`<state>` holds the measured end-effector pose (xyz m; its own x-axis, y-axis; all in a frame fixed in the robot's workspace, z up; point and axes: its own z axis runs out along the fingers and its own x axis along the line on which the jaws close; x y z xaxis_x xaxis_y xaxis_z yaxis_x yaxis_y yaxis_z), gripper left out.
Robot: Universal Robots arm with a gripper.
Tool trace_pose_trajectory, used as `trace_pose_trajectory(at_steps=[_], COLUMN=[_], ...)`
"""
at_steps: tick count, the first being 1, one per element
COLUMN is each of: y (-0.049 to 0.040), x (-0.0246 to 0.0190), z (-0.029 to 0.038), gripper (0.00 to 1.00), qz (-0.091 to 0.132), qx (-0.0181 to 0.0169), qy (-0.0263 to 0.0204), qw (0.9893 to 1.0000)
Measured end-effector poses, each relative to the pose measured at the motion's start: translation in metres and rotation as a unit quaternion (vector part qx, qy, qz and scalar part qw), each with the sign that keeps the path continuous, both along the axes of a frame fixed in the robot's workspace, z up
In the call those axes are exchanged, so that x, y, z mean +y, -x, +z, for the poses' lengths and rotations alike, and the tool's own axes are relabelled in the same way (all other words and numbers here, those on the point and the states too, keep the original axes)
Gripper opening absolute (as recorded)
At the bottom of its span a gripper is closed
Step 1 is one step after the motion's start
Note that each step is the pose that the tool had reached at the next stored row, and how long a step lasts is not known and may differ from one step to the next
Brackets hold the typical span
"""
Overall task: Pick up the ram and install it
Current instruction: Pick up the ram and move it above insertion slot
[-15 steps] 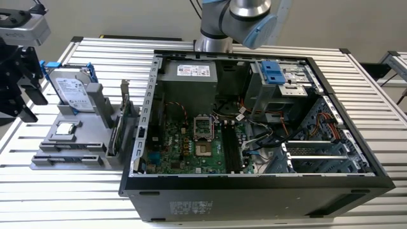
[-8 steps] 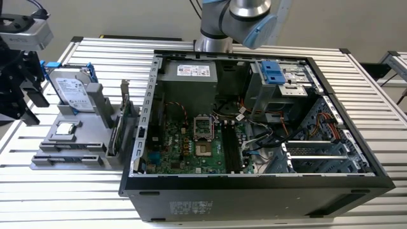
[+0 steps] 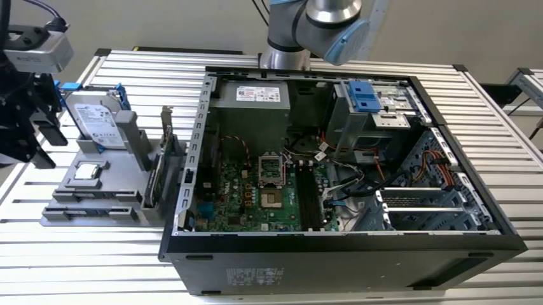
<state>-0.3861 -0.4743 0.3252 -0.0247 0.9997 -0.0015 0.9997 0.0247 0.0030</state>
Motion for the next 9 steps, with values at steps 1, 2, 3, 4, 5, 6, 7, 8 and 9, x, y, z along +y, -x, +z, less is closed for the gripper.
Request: trace_pose_trajectory(at_steps=[1,2,3,4,5,6,7,8,9], y=[0.0,0.0,0.0,0.0,0.0,0.0,0.0,0.0,0.0], x=[0.0,0.0,0.0,0.0,0.0,0.0,0.0,0.0001,0.0001], z=[-0.0005,-0.001,-0.0014,-0.0021,-0.0028,-0.0036,-0.0043,-0.0049,-0.0055], gripper=[1.0,1.0,1.0,1.0,1.0,1.0,1.0,1.0,1.0], qz=[0.0,0.0,0.001,0.001,0.001,0.002,0.003,0.003,0.004], qx=[0.0001,0.0001,0.0001,0.0,0.0,0.0,0.0,0.0,0.0001], qy=[0.0001,0.0001,0.0001,0.0,0.0,0.0,0.0,0.0,0.0], qw=[1.0,1.0,1.0,1.0,1.0,1.0,1.0,1.0,1.0])
